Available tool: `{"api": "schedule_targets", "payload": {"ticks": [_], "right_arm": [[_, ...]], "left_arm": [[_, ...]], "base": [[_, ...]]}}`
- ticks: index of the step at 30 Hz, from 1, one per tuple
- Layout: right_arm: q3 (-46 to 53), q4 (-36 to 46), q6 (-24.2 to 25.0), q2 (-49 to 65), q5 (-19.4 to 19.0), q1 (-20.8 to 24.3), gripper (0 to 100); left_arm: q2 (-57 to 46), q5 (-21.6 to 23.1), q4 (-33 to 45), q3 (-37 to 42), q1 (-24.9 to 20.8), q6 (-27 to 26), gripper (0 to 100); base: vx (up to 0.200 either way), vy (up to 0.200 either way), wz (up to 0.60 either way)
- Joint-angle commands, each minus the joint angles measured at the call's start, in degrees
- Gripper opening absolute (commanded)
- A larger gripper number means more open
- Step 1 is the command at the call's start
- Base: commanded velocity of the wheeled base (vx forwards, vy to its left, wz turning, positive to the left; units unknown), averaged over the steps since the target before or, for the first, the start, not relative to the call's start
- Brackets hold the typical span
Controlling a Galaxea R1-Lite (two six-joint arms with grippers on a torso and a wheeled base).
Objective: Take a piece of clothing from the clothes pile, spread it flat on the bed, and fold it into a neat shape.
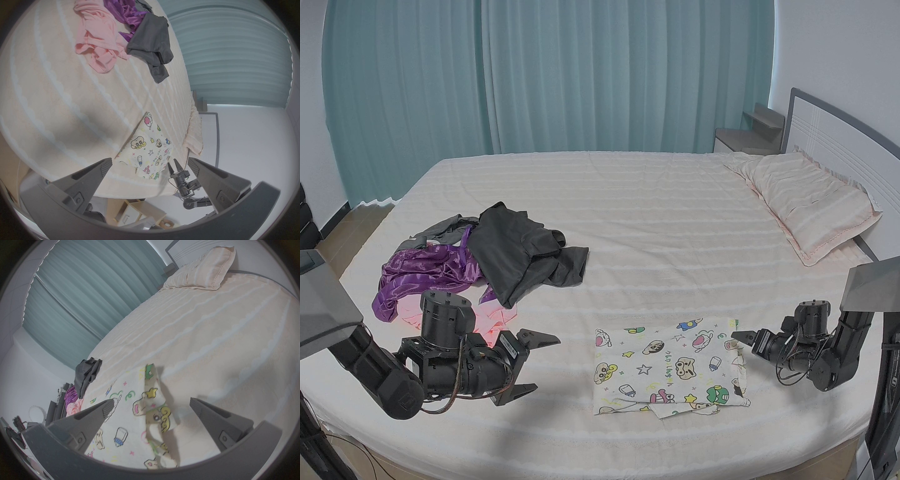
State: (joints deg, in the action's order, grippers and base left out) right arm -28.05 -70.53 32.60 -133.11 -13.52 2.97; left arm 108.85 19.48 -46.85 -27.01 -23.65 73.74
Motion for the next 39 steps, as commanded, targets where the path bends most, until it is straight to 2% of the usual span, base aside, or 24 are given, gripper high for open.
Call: {"api": "schedule_targets", "payload": {"ticks": [1, 7, 12, 15, 21, 22, 23, 26, 32, 33, 34, 39], "right_arm": [[4.14, -2.06, 0.01, 0.13, -1.69, 0.98, 100], [6.87, -6.46, -0.08, -0.31, -3.0, 1.6, 100], [6.78, -8.3, -0.17, -1.8, -3.44, 1.77, 100], [6.52, -8.3, -0.08, -1.89, -3.53, 2.74, 100], [5.2, -8.22, -0.17, -3.03, -3.36, 4.23, 100], [5.2, -8.22, -0.17, -3.03, -3.36, 4.23, 100], [4.41, -8.22, -0.17, -3.82, -3.27, 5.11, 100], [3.62, -8.22, -0.25, -4.62, -3.27, 6.08, 100], [1.95, -8.13, -0.61, -6.02, -3.36, 8.19, 100], [0.54, -7.6, -0.61, -6.72, -3.36, 9.68, 100], [0.1, -7.6, -0.61, -7.16, -3.36, 10.21, 100], [-2.1, -7.51, -0.61, -9.1, -3.27, 11.97, 100]], "left_arm": [[3.3, -0.14, -0.09, -0.5, -1.22, -1.14, 100], [5.06, -1.11, -0.09, -1.81, -2.98, -1.14, 100], [7.52, -4.71, -0.26, -3.57, -5.27, -1.93, 100], [9.28, -6.21, -0.35, -4.36, -5.53, -4.13, 100], [13.58, -10.69, -0.35, -6.56, -5.44, -13.36, 100], [13.58, -10.69, -0.35, -6.56, -5.44, -13.36, 100], [15.43, -12.89, -0.26, -7.61, -5.09, -16.61, 100], [17.54, -15.53, -0.61, -8.41, -4.65, -19.6, 100], [18.86, -15.61, -0.7, -8.85, -2.98, -25.14, 100], [19.91, -15.61, -0.79, -9.11, -2.19, -28.65, 100], [20.35, -15.53, -0.96, -9.37, -2.01, -29.8, 100], [24.3, -15.35, -6.68, -11.66, -2.1, -31.55, 100]], "base": [[0.0, -0.2, 0.0], [0.0, -0.2, 0.0], [0.0, -0.2, 0.0], [0.0, -0.2, 0.0], [0.0, 0.0, 0.0], [0.0, 0.0, 0.0], [0.0, 0.0, 0.0], [0.0, 0.0, 0.0], [0.0, 0.0, 0.0], [0.0, 0.0, 0.0], [0.0, 0.0, 0.0], [0.0, 0.0, 0.0]]}}
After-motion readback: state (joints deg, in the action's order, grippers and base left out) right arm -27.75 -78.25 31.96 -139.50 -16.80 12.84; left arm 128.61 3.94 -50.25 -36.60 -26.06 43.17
